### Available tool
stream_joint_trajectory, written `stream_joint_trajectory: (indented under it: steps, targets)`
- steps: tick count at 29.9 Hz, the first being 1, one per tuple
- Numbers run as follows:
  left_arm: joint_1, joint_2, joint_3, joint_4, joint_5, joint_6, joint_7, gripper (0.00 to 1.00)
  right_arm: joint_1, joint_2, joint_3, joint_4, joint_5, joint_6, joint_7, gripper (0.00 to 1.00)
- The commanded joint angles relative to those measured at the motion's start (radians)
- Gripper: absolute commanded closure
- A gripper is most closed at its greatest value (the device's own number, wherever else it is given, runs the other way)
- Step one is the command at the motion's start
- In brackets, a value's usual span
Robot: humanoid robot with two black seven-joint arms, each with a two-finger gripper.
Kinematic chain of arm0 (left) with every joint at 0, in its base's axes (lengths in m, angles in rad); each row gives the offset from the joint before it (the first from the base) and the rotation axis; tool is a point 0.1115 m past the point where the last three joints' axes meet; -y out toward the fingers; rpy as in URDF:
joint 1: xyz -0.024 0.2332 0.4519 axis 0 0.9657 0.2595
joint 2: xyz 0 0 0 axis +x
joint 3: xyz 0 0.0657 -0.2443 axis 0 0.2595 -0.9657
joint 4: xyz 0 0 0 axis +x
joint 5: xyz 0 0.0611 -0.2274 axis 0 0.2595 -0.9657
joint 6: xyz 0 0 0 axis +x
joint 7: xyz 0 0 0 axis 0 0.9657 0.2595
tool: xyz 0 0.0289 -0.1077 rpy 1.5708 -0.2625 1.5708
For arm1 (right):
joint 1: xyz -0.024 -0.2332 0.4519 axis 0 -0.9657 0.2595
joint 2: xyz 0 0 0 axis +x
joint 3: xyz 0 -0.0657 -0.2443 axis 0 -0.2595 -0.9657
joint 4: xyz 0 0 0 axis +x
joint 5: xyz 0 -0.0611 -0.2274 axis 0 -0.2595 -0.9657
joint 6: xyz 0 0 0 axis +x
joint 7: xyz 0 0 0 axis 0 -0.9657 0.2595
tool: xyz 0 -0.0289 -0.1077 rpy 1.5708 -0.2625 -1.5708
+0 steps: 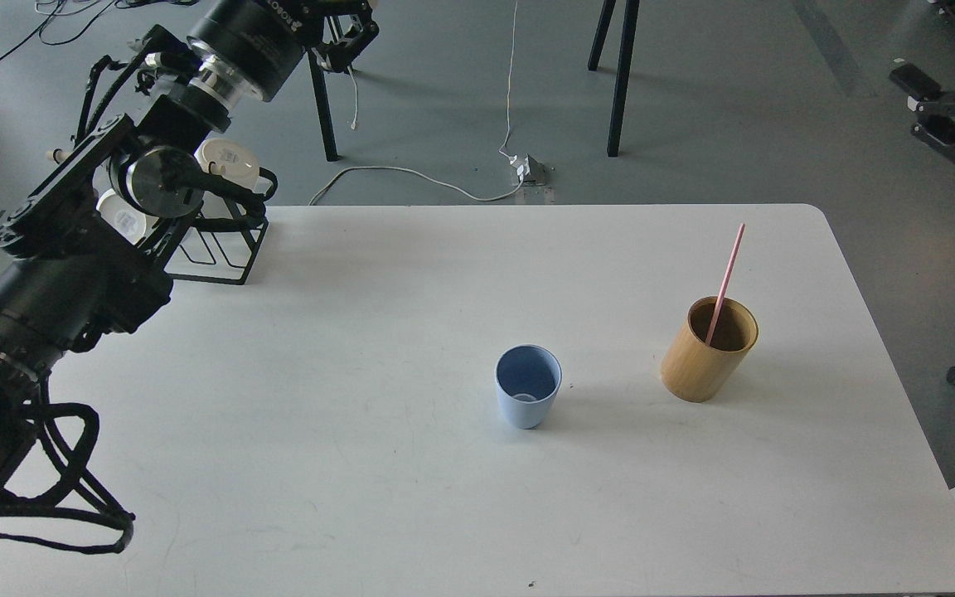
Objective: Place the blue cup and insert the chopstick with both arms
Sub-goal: 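Release the blue cup and lift the left gripper back to rest, then reach the right gripper to the pink straw in the tan cup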
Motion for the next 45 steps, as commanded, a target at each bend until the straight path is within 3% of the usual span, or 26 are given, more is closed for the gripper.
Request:
stream_joint_trajectory:
  steps: [1, 9, 12, 26, 31, 37, 41, 45]
  targets:
    - [-0.002, 0.018, -0.026, 0.03, -0.083, -0.001, -0.001, 0.0, 0.001, -0.003, -0.032, 0.052, -0.232, -0.018, 0.005, 0.01]
    - [0.047, 0.095, -0.026, 0.042, -0.103, -0.001, 0.005, 0.0, -0.001, 0.033, -0.118, 0.079, -0.743, -0.113, -0.007, 0.04]
    - [0.058, 0.091, -0.023, 0.086, -0.103, -0.001, 0.001, 0.0, 0.004, 0.079, -0.184, 0.029, -0.818, -0.156, -0.036, 0.08]
    - [0.09, 0.083, -0.021, 0.122, -0.103, -0.001, -0.008, 0.0, 0.012, 0.256, -0.356, -0.088, -0.9, -0.179, -0.05, 0.3]
    - [0.091, 0.08, -0.021, 0.125, -0.103, -0.001, -0.012, 0.0, 0.012, 0.281, -0.357, -0.092, -0.957, -0.178, -0.107, 0.52]
    - [0.09, 0.078, -0.018, 0.142, -0.103, -0.001, -0.065, 0.0, 0.032, 0.279, -0.402, -0.097, -0.96, -0.175, -0.118, 0.69]
    - [0.087, 0.077, -0.016, 0.142, -0.103, -0.001, -0.07, 0.0, 0.056, 0.276, -0.439, -0.095, -0.96, -0.175, -0.118, 0.88]
    - [0.087, 0.077, -0.013, 0.142, -0.103, -0.001, -0.07, 0.0, 0.058, 0.27, -0.439, -0.083, -0.96, -0.175, -0.118, 0.97]
